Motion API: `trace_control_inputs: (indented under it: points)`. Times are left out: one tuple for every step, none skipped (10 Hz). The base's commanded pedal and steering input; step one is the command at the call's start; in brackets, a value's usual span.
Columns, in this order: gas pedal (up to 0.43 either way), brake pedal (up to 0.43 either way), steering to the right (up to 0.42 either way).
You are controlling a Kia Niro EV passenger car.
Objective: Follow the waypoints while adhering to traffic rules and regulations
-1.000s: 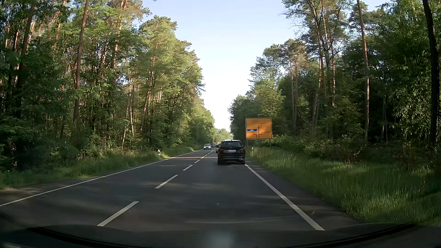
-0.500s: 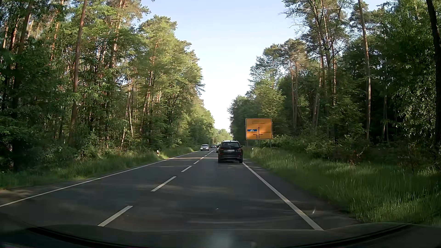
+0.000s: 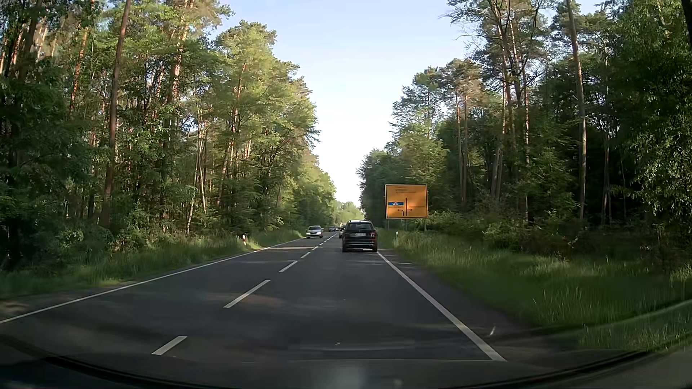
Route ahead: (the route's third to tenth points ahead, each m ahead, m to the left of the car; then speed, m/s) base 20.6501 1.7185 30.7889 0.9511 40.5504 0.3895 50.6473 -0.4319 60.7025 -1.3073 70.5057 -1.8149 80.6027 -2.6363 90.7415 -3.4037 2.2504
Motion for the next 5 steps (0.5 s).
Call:
trace_control_inputs:
  points:
    - [0.0, 0.0, 0.009]
    - [0.0, 0.0, 0.009]
    - [0.0, 0.0, 0.009]
    - [0.0, 0.0, 0.009]
    - [0.0, 0.0, 0.009]
